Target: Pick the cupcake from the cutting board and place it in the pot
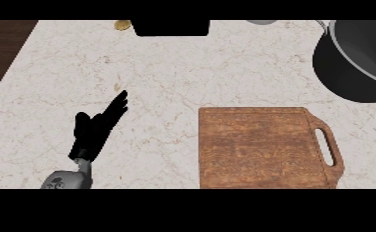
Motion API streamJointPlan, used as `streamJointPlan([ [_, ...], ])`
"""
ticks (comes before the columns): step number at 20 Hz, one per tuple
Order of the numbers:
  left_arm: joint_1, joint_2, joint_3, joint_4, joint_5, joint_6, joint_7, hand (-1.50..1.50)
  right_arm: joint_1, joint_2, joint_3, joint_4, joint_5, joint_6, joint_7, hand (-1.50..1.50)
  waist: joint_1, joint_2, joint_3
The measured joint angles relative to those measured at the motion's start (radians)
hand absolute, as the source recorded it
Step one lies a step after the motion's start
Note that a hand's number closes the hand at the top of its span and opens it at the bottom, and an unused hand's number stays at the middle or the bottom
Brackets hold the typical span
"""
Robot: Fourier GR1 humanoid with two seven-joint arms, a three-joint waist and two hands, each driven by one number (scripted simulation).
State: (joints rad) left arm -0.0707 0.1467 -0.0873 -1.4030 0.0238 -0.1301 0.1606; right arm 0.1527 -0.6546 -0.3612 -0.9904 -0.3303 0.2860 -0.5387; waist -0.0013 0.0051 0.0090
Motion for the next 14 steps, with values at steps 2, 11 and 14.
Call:
streamJointPlan([
  [2,-0.006,-0.004,0.0,0.007,0.004,-0.005,0.0,0.0,-0.026,-0.058,-0.038,0.101,-0.005,0.058,-0.058,1.5,0.008,0.002,0.001],
  [11,-0.025,-0.014,-0.01,0.013,-0.005,-0.008,0.001,0.0,-0.176,-0.24,-0.061,0.444,0.146,0.029,-0.267,1.5,0.028,0.003,-0.001],
  [14,-0.007,-0.011,-0.011,0.007,-0.009,-0.012,-0.006,0.0,-0.224,-0.277,-0.053,0.509,0.194,-0.013,-0.321,1.5,0.028,0.002,-0.002],
])
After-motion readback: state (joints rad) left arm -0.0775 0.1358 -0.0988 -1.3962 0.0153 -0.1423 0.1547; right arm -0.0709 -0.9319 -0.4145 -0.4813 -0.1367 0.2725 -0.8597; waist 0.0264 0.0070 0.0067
